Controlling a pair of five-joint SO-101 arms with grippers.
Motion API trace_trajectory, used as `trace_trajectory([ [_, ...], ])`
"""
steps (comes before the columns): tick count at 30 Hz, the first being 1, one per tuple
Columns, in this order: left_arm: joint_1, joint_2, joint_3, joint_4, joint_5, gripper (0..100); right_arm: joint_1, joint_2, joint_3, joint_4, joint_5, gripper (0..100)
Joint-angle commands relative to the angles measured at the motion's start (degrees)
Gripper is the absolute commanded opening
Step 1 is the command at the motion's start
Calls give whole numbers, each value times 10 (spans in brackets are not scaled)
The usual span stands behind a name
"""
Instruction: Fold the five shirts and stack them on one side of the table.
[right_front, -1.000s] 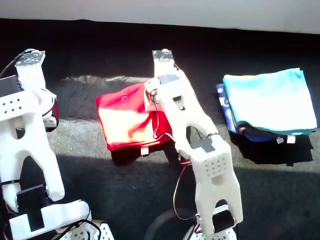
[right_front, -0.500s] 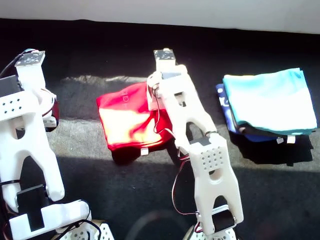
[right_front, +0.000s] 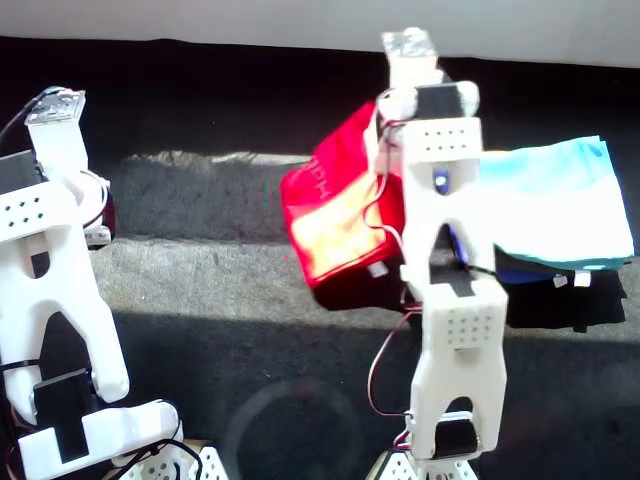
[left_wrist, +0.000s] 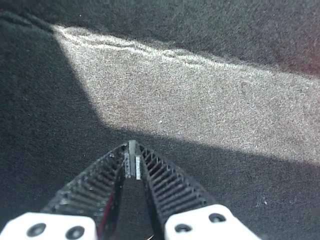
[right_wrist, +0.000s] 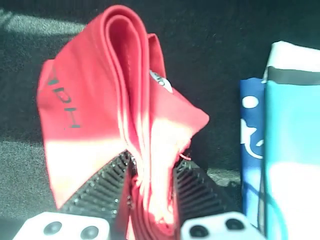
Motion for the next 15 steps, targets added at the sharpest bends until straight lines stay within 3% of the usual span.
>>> trace_trajectory([
  [1, -3, -18, -3, -7, -1, 10, 14, -107, -32, 7, 40, 7],
  [10, -4, -18, -3, -7, -1, 10, 18, -284, -29, 7, 48, 7],
  [15, -4, -18, -3, -7, -1, 10, 73, -341, -29, 7, 49, 7],
])
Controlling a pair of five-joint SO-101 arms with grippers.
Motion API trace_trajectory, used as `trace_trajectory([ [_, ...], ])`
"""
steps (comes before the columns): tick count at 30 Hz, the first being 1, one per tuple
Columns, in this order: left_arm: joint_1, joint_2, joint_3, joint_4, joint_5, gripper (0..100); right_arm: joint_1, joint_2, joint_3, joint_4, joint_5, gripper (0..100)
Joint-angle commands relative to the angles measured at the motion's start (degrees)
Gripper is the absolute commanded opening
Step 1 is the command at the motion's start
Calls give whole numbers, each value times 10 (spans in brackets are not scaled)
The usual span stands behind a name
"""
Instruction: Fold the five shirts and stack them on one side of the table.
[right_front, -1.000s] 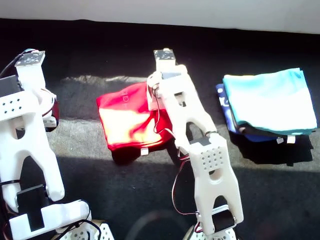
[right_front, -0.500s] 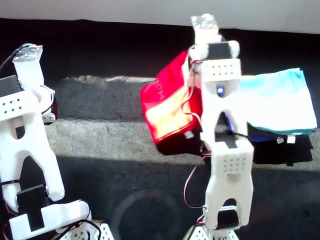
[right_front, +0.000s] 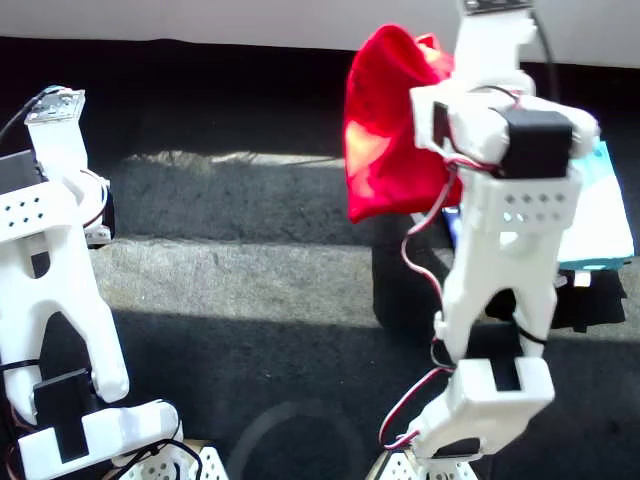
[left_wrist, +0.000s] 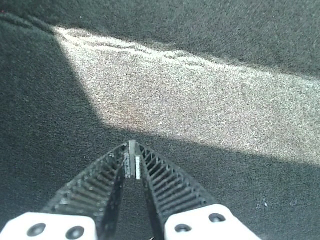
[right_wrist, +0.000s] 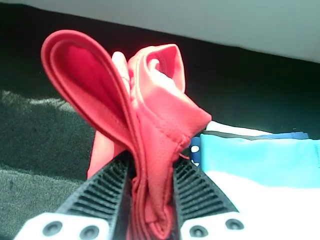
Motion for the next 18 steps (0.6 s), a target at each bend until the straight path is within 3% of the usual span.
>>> trace_trajectory([
  [1, -4, -18, -3, -6, -1, 10, 51, -53, -27, 6, 6, 7],
  [9, -4, -18, -3, -6, -1, 10, 161, -56, 53, 5, 89, 7],
  [18, -4, -18, -2, -30, -1, 10, 204, -53, 114, -14, 155, 7],
])
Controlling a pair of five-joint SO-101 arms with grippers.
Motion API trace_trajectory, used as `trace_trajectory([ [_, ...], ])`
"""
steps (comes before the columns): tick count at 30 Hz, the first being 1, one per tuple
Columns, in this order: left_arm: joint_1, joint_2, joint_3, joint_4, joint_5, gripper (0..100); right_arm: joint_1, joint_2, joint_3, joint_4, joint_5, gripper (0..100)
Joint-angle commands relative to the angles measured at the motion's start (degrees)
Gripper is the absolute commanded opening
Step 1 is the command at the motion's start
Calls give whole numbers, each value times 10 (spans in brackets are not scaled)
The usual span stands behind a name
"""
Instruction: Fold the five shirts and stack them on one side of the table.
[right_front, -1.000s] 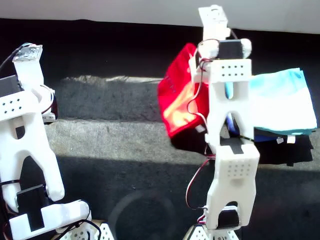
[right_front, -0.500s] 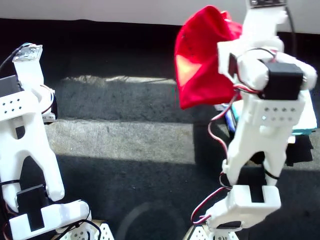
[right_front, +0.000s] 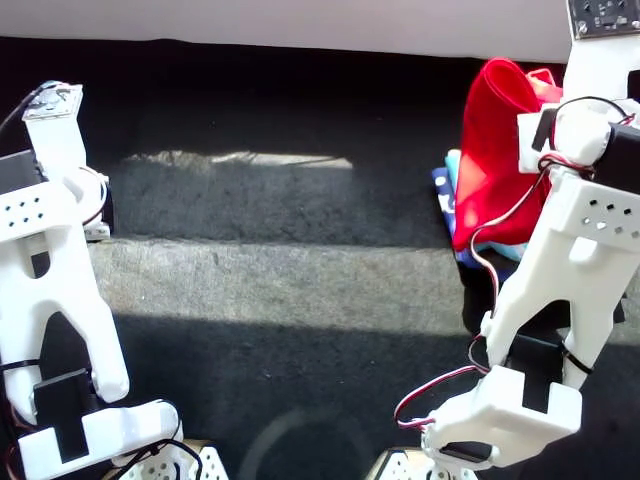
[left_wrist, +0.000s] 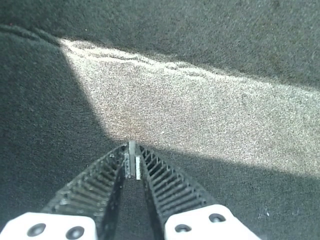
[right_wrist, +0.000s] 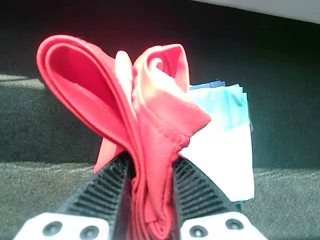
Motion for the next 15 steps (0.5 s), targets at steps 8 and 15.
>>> trace_trajectory([
  [8, -4, -18, -2, -6, -1, 10, 85, -23, 133, -125, 50, 7],
  [15, -4, -18, -2, -6, -1, 10, 116, -22, 284, -281, 112, 7],
])
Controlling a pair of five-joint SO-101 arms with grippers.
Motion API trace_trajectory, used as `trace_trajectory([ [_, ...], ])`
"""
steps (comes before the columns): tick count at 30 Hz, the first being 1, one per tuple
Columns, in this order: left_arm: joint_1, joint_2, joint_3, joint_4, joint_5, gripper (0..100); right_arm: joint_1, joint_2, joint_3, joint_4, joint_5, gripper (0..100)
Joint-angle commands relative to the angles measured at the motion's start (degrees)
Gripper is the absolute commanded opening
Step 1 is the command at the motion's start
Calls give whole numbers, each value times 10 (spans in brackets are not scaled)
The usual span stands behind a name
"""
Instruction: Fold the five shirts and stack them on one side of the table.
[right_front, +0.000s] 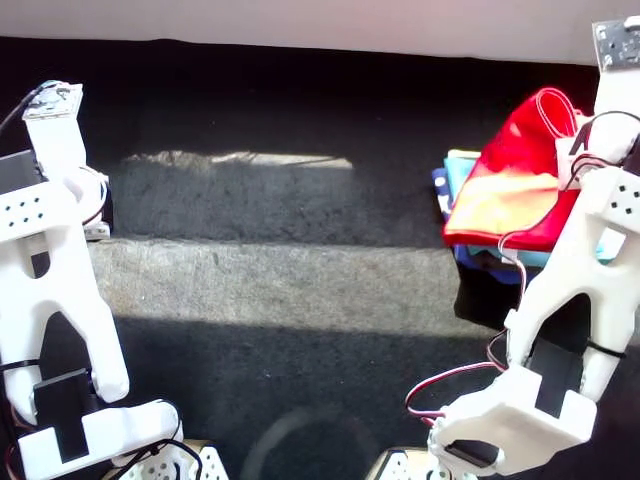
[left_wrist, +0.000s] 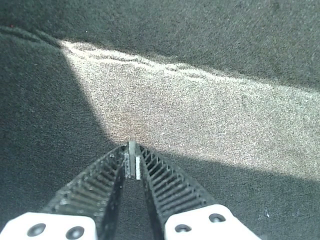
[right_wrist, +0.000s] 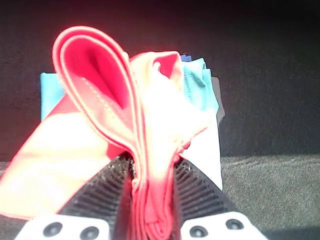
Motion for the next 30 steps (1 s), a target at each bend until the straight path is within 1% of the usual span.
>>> trace_trajectory([
  [1, -4, -18, -2, -5, -1, 10, 19, -21, 56, -86, 24, 7],
  [4, -4, -18, -2, -5, -1, 10, 36, 15, 84, -141, 22, 7],
  [6, -4, -18, -2, -5, -1, 10, 50, 51, 75, -159, 22, 7],
  [10, -3, -18, 14, -6, -1, 10, 65, 114, 33, -162, 21, 7],
  [14, -4, -23, 44, -37, -1, 10, 74, 157, -21, -160, 22, 10],
  [16, -4, -23, 54, -48, -1, 10, 74, 171, -35, -157, 21, 50],
  [19, -4, -23, 59, -52, -1, 10, 74, 181, -53, -137, 19, 194],
  [20, -4, -23, 59, -52, -1, 10, 73, 182, -57, -133, 19, 228],
  [24, -4, -23, 58, -52, -1, 10, 73, 179, -83, -132, 16, 237],
  [30, -5, -24, 61, -51, -2, 10, 78, 179, -182, -115, -89, 237],
])
